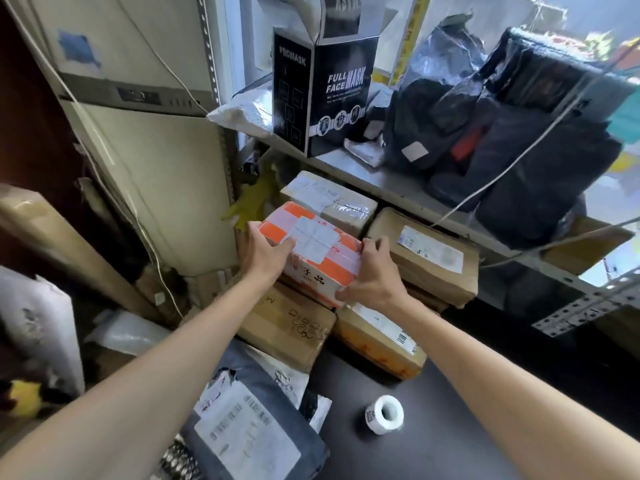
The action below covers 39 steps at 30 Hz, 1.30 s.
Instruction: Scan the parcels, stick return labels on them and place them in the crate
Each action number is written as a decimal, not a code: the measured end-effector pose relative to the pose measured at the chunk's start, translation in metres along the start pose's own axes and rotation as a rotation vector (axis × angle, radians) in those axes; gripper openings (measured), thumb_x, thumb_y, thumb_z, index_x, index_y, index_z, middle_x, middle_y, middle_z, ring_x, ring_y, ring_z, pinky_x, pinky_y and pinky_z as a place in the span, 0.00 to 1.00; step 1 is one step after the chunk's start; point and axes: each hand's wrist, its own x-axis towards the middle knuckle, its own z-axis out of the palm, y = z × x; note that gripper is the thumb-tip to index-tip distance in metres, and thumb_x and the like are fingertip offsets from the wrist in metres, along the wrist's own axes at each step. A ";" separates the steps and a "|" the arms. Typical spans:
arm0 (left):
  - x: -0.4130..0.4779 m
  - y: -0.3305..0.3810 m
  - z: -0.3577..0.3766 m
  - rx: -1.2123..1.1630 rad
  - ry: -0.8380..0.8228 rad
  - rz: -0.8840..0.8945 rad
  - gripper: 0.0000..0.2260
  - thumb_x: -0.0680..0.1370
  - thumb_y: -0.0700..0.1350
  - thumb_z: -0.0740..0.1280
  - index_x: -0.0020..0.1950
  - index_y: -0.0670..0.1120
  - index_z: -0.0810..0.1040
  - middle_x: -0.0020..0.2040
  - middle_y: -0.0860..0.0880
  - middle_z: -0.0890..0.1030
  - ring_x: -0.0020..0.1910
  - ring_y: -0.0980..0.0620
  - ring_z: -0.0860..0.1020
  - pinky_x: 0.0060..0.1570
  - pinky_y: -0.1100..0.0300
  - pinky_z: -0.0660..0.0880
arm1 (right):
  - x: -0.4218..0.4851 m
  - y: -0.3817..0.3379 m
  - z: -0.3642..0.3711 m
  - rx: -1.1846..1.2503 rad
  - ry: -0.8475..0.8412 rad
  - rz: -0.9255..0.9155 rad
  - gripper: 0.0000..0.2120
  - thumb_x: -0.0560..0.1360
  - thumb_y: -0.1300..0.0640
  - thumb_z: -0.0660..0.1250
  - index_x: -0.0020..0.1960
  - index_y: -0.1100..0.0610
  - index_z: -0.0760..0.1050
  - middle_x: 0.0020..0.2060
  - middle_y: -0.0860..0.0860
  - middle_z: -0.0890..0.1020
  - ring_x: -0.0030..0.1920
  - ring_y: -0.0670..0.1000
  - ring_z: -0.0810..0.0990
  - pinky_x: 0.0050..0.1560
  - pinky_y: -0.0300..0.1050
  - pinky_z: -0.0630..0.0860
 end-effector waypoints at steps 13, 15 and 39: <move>-0.205 0.055 0.083 -0.068 -0.165 0.196 0.24 0.74 0.50 0.73 0.66 0.49 0.67 0.61 0.48 0.75 0.59 0.50 0.75 0.58 0.50 0.75 | -0.210 0.129 -0.057 0.210 0.388 0.053 0.40 0.52 0.49 0.81 0.53 0.48 0.58 0.50 0.48 0.69 0.48 0.47 0.74 0.41 0.43 0.78; -0.255 0.061 0.112 -0.118 -0.219 0.190 0.24 0.74 0.49 0.72 0.66 0.49 0.66 0.61 0.48 0.75 0.59 0.50 0.76 0.55 0.53 0.77 | -0.253 0.165 -0.075 0.192 0.430 0.068 0.40 0.51 0.50 0.81 0.53 0.49 0.58 0.50 0.48 0.69 0.48 0.47 0.74 0.40 0.42 0.77; -0.526 0.016 0.256 -0.531 -0.954 -0.401 0.28 0.66 0.48 0.77 0.62 0.52 0.69 0.59 0.47 0.81 0.51 0.48 0.84 0.44 0.53 0.81 | -0.499 0.335 -0.078 0.274 0.671 0.415 0.46 0.59 0.48 0.83 0.66 0.48 0.56 0.60 0.49 0.68 0.59 0.46 0.72 0.53 0.41 0.78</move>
